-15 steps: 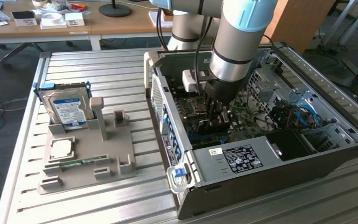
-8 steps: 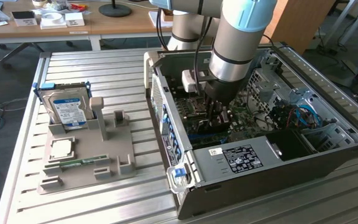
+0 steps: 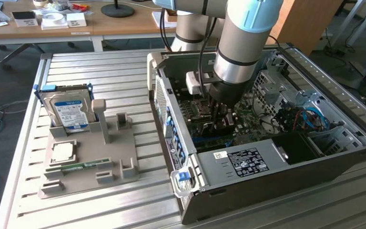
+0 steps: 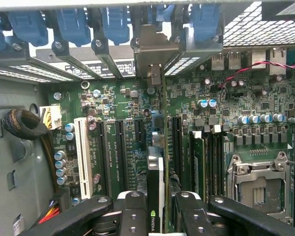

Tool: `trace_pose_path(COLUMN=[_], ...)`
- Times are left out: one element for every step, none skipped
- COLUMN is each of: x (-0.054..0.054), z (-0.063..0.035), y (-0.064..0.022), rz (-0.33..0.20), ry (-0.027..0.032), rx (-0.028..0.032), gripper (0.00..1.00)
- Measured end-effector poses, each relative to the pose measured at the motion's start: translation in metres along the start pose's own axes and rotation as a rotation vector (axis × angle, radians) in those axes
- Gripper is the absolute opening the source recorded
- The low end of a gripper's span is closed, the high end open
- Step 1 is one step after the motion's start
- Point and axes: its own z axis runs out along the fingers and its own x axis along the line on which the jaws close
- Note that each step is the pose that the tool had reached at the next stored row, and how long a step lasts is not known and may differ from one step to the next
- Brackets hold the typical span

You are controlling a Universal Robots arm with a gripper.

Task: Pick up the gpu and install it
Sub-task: 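Insert the gpu into the slot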

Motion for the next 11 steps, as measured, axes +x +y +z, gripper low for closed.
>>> trace_pose_path(x=[0.0000,0.0000,0.0000,0.0000,0.0000,0.0000,0.0000,0.0000,-0.0001,-0.0001,-0.0002], z=[0.0000,0.0000,0.0000,0.0000,0.0000,0.0000,0.0000,0.0000,-0.0003,-0.0007,-0.0012], y=[0.0000,-0.0001,-0.0001,-0.0001,-0.0001,-0.0001,-0.0001,-0.0001,-0.0001,-0.0001,-0.0002], rz=[-0.002,-0.005,-0.007,-0.007,-0.007,-0.007,-0.007,-0.007,-0.007,-0.007,-0.007], ry=[0.0000,-0.0001,-0.0002,-0.0002,-0.0001,-0.0001,-0.0001,-0.0001,0.0000,-0.0001,0.0001], rx=[-0.0001,-0.0002,-0.0003,-0.0003,-0.0003,-0.0003,-0.0003,-0.0004,-0.0004,0.0000,0.0001], gripper=[0.27,0.27,0.27,0.27,0.27,0.27,0.27,0.27,0.27,0.27,0.27])
